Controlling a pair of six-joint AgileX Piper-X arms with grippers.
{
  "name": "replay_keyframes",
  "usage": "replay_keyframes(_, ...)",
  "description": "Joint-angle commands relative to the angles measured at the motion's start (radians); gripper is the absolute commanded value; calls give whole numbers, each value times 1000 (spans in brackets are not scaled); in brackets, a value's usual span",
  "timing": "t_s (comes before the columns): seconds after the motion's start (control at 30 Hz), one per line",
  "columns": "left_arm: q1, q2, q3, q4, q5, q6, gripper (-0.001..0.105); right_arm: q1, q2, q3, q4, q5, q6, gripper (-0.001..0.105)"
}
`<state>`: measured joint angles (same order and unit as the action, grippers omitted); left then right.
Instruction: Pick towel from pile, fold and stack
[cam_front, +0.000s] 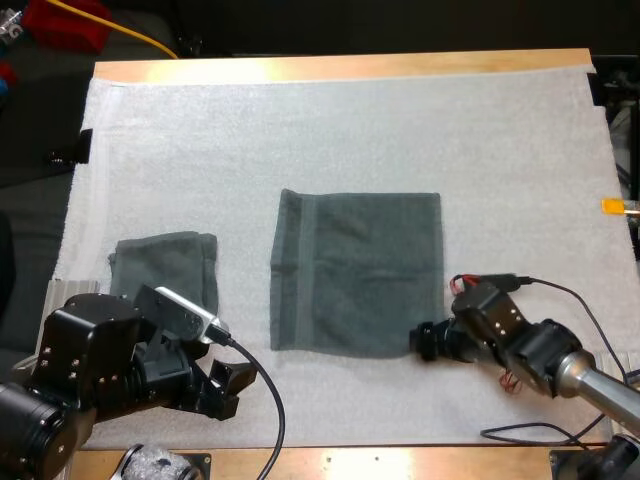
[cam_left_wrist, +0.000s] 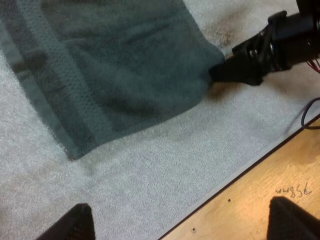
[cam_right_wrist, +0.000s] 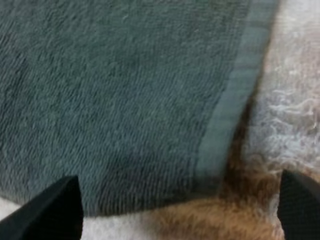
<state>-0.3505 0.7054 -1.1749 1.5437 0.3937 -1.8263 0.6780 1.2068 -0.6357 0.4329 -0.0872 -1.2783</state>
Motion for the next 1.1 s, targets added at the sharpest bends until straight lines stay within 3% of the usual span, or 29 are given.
replay_keyframes(0.0, -4, -3, 2, 8, 6, -9, 69, -22, 5, 0, -19, -45, 4, 77)
replay_keyframes(0.2, -4, -3, 2, 8, 6, -9, 69, -105, 27, 0, -97, -235, 4, 77)
replay_keyframes(0.57, -4, -3, 2, 6, 6, -9, 69, -118, 96, 0, -93, -286, 27, 77)
replay_keyframes(1.07, -4, -3, 2, 6, 6, -9, 69, -118, 105, 0, -161, -492, 27, 77)
